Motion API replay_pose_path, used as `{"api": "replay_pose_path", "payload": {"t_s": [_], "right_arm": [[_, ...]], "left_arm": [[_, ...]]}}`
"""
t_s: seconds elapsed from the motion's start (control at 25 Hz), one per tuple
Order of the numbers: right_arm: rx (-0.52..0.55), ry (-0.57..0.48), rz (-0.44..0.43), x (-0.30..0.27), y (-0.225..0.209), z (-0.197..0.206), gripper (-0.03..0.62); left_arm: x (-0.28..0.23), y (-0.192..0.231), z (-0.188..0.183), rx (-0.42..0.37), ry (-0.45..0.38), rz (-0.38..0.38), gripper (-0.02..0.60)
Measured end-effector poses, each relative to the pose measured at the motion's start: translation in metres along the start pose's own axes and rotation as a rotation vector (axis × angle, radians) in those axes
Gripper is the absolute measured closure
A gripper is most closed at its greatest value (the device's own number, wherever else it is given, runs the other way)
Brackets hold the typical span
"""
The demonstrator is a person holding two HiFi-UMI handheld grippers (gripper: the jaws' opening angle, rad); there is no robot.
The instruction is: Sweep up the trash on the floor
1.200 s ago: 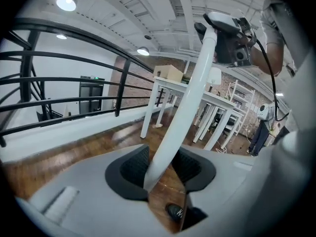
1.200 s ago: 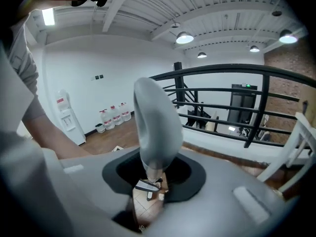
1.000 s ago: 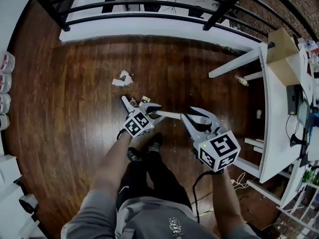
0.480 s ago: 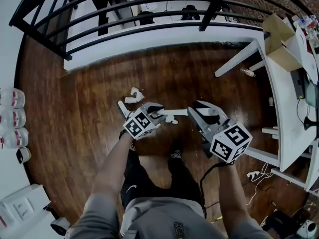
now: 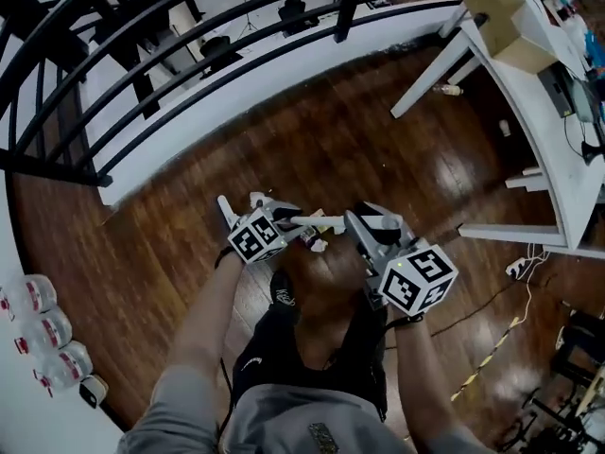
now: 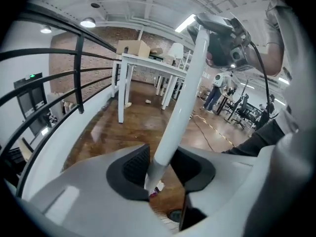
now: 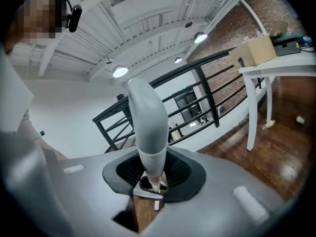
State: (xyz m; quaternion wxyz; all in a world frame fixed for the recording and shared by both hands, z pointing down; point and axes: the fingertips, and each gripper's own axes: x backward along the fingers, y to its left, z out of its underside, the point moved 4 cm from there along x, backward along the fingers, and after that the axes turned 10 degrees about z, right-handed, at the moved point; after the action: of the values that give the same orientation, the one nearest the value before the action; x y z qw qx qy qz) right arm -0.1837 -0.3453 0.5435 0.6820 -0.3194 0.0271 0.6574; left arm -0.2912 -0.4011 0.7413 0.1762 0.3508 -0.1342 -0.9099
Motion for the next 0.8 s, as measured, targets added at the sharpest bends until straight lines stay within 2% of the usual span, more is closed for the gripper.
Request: {"api": "replay_pose_path", "payload": {"t_s": [0.12,0.28,0.56,0.8], "right_arm": [[0.022,-0.003,0.086,-0.002,-0.005,0.006,0.504],[0.087,0.025,0.21,0.023,-0.019,0.012,0.503],[0.031,0.013,0.403,0.092,-0.055,0.019,0.503],[0.019,0.006,0.477,0.144,-0.076,0.018,0.503]], "left_arm": [[-0.017,0.005,0.003,-0.015,0.003,0.074,0.453],[-0.052,-0.006,-0.011,-0.055,-0.006,0.16,0.449],[-0.114,-0.048,-0.048,-0.138,-0.011,0.311,0.445],[-0.154,-0.086,-0.078,-0.188,0.0,0.387,0.445]]}}
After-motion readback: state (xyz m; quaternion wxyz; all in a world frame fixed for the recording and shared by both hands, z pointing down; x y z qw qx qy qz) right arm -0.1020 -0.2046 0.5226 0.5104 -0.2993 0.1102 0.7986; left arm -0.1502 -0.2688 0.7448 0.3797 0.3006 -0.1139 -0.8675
